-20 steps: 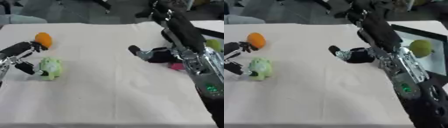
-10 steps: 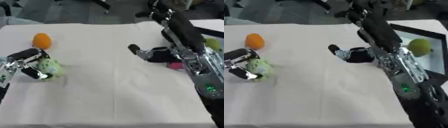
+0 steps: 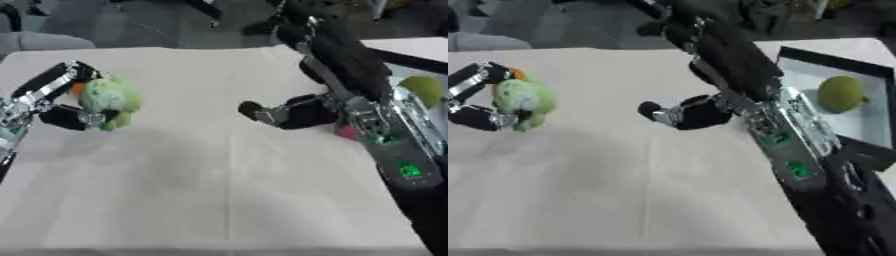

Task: Pick up the objects with one hand, pass them to the other hand, and then place them into the box on the other side of the table.

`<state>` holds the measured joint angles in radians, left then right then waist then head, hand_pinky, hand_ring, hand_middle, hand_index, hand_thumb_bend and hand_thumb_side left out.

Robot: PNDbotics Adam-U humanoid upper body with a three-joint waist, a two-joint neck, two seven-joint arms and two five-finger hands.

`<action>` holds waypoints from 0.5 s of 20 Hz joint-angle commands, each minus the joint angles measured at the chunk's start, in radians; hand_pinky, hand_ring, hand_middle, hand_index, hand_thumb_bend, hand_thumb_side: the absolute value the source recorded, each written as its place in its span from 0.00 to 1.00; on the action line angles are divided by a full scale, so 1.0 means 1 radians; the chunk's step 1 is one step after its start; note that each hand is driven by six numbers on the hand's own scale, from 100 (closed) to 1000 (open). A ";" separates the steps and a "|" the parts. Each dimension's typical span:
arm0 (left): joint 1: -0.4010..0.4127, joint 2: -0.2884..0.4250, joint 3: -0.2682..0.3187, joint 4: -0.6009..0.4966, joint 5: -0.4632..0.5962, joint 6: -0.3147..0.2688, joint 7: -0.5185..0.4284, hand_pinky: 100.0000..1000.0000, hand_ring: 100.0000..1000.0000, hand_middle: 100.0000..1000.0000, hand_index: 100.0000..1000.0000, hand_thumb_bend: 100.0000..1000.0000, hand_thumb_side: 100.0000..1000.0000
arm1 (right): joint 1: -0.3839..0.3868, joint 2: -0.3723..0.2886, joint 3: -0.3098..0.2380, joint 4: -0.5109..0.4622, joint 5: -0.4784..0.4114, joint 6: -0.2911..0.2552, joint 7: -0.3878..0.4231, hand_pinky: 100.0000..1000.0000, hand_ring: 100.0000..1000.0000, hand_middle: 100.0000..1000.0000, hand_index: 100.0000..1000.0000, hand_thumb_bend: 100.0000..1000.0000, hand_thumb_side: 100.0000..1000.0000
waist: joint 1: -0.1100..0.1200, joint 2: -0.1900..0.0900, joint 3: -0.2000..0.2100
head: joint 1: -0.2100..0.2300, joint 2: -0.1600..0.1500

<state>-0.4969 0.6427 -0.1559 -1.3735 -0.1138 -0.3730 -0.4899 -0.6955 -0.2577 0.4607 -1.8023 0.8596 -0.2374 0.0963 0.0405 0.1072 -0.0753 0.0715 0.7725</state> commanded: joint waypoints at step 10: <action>-0.086 -0.022 -0.095 -0.128 0.169 0.088 -0.239 0.53 0.38 0.36 0.47 0.14 0.27 | -0.070 0.043 0.060 0.000 0.031 -0.088 0.076 0.81 0.75 1.00 0.88 0.51 0.20 | 0.004 -0.016 0.008 | -0.025 -0.002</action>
<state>-0.5640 0.6062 -0.2495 -1.4782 0.0405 -0.2883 -0.7142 -0.7454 -0.2191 0.5216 -1.7959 0.8849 -0.3177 0.1678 0.0425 0.1068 -0.0684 0.0499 0.7725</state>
